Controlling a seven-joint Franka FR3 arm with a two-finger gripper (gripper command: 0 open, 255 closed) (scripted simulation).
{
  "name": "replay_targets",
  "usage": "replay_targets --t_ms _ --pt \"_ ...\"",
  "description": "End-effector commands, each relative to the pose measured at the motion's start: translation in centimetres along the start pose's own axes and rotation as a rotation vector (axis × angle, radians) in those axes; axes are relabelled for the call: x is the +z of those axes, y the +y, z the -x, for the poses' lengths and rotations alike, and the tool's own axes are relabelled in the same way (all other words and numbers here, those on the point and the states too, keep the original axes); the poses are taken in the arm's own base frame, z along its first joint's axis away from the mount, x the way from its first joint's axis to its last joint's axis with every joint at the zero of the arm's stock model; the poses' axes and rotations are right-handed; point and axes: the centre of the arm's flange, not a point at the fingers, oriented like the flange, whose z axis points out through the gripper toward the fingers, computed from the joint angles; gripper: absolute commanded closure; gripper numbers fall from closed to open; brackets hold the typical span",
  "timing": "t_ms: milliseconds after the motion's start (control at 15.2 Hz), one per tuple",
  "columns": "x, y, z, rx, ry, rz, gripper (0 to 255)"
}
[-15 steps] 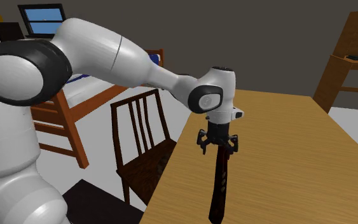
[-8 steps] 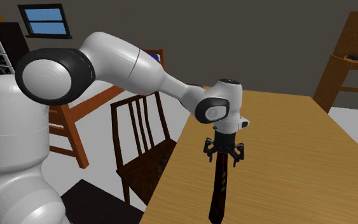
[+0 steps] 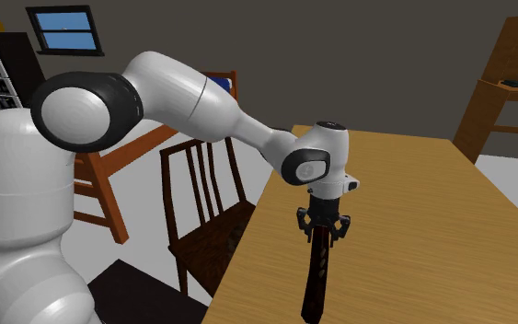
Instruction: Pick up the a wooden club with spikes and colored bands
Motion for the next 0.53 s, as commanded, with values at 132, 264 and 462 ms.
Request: replay_targets --t_ms 132,264,462 --pt "0.1 0.0 0.0 0.0 0.0 0.0 255" --pt "0.1 0.0 0.0 0.0 0.0 0.0 255" --pt "-1.0 0.1 0.1 0.0 0.0 0.0 255"
